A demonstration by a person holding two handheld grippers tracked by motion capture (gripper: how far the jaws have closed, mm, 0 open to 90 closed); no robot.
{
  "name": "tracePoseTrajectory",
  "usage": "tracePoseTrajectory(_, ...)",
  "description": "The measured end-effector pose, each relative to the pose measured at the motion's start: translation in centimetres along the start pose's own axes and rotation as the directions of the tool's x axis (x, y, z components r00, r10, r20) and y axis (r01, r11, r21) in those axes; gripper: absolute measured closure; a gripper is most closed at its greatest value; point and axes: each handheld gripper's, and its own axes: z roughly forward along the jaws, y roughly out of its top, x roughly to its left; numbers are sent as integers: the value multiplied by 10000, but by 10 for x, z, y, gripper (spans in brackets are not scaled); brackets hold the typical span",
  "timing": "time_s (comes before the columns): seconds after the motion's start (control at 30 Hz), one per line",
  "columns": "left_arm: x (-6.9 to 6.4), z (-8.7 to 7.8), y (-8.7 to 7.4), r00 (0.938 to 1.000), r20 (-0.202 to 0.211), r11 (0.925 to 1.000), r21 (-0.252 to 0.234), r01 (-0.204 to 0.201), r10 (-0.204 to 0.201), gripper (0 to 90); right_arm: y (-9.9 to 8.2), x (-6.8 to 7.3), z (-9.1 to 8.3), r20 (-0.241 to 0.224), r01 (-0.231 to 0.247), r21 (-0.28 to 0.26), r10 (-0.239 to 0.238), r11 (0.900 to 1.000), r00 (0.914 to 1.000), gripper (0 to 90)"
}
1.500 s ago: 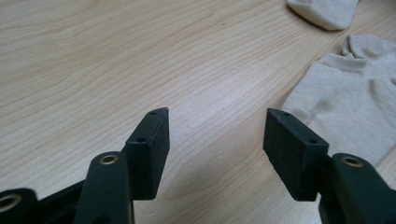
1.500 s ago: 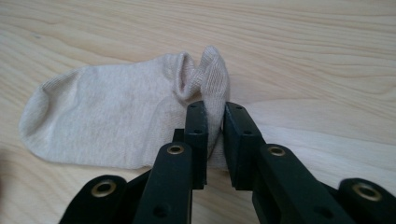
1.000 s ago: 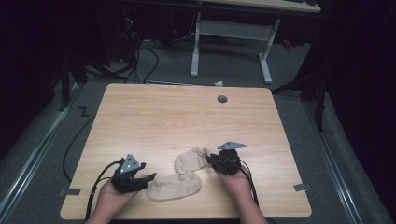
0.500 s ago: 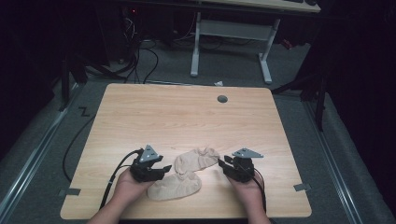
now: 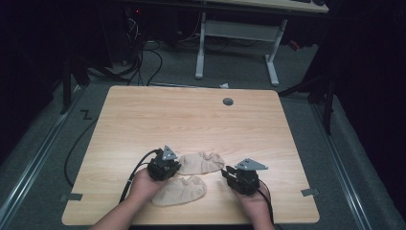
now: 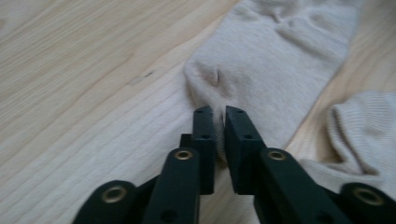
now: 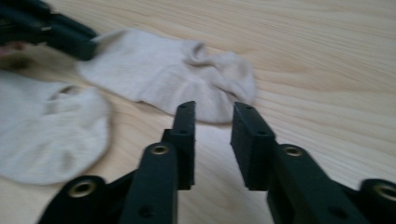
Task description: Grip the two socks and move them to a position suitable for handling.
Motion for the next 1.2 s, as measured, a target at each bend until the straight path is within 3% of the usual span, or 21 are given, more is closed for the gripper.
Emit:
tracePoseTrajectory(0.03,0,0,0,10000,0,10000,0,0,0,862,0,0,0,0,0,0,0,10000,10000,764)
tracePoseTrajectory(0.1,6,-2,-3,9998,-120,9998,-31,187,-188,865,6,18,2,-566,498,-41,-500,9987,9971,841)
tracePoseTrajectory(0.23,9,-4,-5,9996,-152,9997,-50,245,-246,864,9,47,17,-1296,1431,305,-1380,9892,9819,877)
tracePoseTrajectory(0.33,10,-5,-7,9994,-195,9996,-67,284,-285,857,8,62,33,-1324,2148,795,-2033,9734,9701,878)
tracePoseTrajectory(0.43,13,-7,-10,9990,-272,9993,-127,362,-366,819,7,63,41,-1346,2237,1190,-2075,9674,9689,878)
tracePoseTrajectory(0.7,21,-12,-16,9976,-370,9982,-162,583,-589,790,-4,58,25,-1411,2049,1328,-1861,9697,9723,873)
tracePoseTrajectory(0.83,22,-19,-23,9971,-481,9982,-107,583,-588,781,4,43,12,-900,1400,509,-1351,9888,9867,811)
tracePoseTrajectory(0.9,22,-23,-27,9959,-646,9980,-105,627,-632,765,7,35,17,-679,1118,406,-1089,9929,9917,748)
tracePoseTrajectory(1.03,24,-25,-31,9916,-859,9952,-226,947,-963,651,15,24,38,-162,723,406,-717,9966,9973,628)
tracePoseTrajectory(1.1,23,-23,-31,9903,-1001,9949,-381,930,-965,592,20,19,48,-334,366,409,-353,9985,9988,613)
tracePoseTrajectory(1.2,23,-19,-29,9907,-877,9935,-547,997,-1042,565,22,19,60,-84,480,719,-475,9963,9988,620)
